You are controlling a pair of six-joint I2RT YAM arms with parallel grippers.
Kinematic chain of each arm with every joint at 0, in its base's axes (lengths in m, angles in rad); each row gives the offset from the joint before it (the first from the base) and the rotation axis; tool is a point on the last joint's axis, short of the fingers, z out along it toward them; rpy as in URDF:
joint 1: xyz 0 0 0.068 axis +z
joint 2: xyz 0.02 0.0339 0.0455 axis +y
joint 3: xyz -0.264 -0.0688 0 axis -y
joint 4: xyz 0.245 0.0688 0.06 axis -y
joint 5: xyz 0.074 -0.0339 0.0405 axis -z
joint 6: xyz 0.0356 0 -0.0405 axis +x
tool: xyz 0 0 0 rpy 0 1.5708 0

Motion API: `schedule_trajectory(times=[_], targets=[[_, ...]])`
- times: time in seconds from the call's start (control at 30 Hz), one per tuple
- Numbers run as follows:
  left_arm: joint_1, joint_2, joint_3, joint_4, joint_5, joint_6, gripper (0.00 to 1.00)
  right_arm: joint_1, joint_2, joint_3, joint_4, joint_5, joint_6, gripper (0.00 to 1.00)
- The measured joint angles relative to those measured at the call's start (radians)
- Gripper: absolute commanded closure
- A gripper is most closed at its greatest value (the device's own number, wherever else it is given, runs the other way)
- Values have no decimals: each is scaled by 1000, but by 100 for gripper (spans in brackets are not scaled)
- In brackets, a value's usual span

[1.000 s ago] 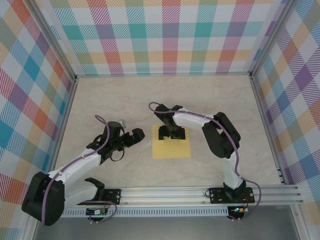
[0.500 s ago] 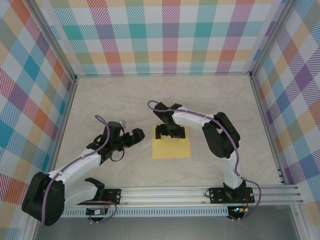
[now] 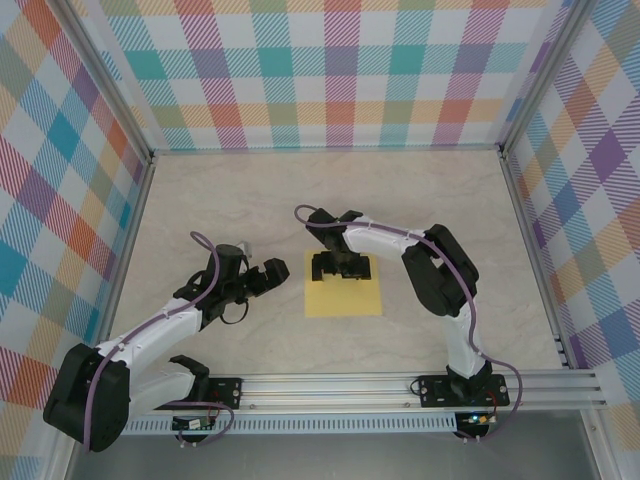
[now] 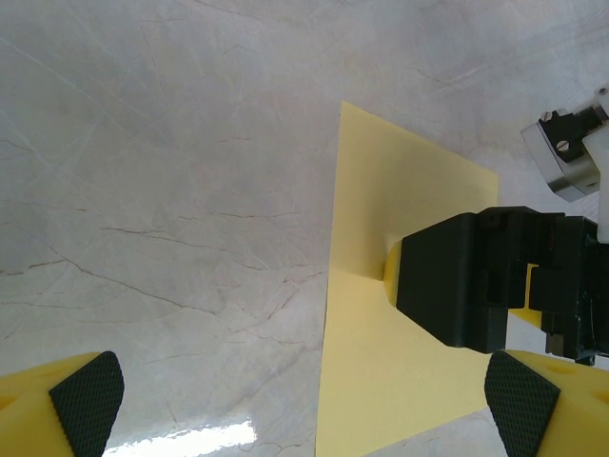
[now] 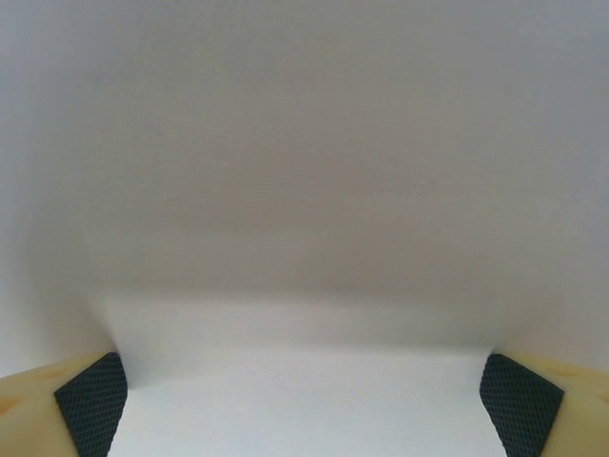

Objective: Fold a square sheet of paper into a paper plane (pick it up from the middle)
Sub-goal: Fold the square sheet of paper in half at the center of the table.

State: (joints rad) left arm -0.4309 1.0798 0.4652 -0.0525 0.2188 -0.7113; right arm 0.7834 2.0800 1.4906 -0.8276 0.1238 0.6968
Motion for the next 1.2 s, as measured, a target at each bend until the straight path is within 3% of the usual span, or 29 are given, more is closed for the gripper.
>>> schedule_trajectory(times=[0.17,0.37,0.43,0.53,0.67,1.2], targets=[[0,0,0,0,0,0,0,0,-4,-6,1,10,3,14],[0,11,0,1,3,0,0,-1,-6,-6,-3,14,6,18],[0,17,0,2,6,0,0,-1,-6,-6,-2,13,8,10],[0,24,0,2,8,0,0,0,-6,-5,2,7,5,11],[0,26,0,2,8,0,0,2,-7,2,1,-1,5,0],[0,25,0,3,16,0,0,35,-33,-43,-5,6,36,0]])
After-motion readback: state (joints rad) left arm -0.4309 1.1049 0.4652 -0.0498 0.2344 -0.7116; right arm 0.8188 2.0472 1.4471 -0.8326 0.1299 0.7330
